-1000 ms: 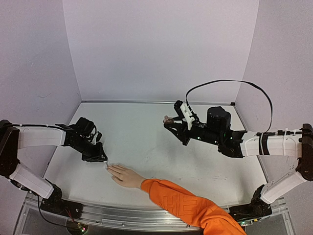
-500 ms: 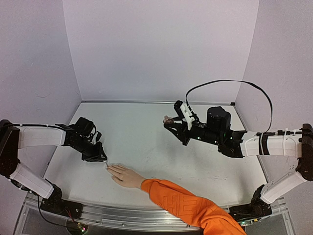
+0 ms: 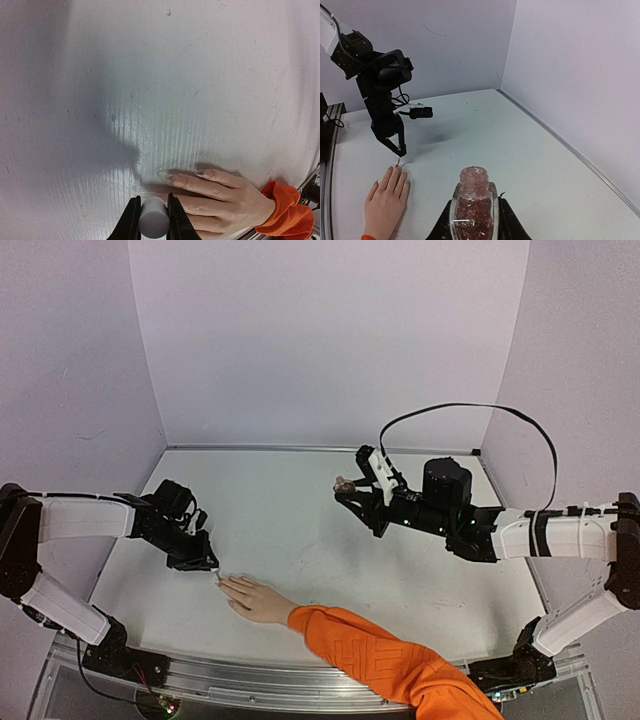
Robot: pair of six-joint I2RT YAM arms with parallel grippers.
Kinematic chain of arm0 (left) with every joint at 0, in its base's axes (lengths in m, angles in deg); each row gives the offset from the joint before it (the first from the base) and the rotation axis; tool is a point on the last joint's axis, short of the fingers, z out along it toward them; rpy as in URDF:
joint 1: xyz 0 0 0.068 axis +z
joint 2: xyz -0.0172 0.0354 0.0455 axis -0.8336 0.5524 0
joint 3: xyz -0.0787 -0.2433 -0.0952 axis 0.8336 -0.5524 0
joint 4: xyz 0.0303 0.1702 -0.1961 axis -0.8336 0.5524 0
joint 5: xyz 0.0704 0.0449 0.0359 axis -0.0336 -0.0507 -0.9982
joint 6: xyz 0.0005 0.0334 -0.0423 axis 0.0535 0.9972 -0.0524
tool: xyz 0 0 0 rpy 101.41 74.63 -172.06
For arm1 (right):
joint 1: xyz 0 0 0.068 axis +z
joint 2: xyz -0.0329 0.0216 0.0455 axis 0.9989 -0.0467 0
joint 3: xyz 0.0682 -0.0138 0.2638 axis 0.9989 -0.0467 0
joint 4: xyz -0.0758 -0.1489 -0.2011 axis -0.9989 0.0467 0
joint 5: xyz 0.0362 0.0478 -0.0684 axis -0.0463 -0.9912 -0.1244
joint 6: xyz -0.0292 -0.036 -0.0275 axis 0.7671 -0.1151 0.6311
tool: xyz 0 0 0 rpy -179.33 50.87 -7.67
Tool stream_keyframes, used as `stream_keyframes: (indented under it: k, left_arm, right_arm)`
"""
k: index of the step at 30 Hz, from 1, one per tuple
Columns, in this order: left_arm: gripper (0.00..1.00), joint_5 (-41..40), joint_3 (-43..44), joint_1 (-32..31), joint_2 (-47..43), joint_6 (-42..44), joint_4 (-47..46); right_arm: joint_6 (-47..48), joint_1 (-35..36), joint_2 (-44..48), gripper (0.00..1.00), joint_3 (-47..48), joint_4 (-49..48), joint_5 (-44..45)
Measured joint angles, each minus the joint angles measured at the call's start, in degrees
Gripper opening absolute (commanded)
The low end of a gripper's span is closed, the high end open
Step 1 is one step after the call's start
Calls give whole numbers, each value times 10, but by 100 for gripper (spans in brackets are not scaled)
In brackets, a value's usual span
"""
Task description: Paint the nails
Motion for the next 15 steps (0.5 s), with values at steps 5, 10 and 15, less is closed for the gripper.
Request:
stream_keyframes:
  k: [5, 10, 15]
  left_arm:
    - [0, 0, 0, 2, 6, 1, 0]
    - [0, -1, 0, 4, 6, 3, 0]
    - [0, -1, 0, 6, 7, 4, 0]
  right_arm:
    - [0, 0, -2, 0, 0, 0, 0]
    - [0, 0, -8, 0, 0, 0, 0]
    - [0, 0, -9, 0, 0, 0, 0]
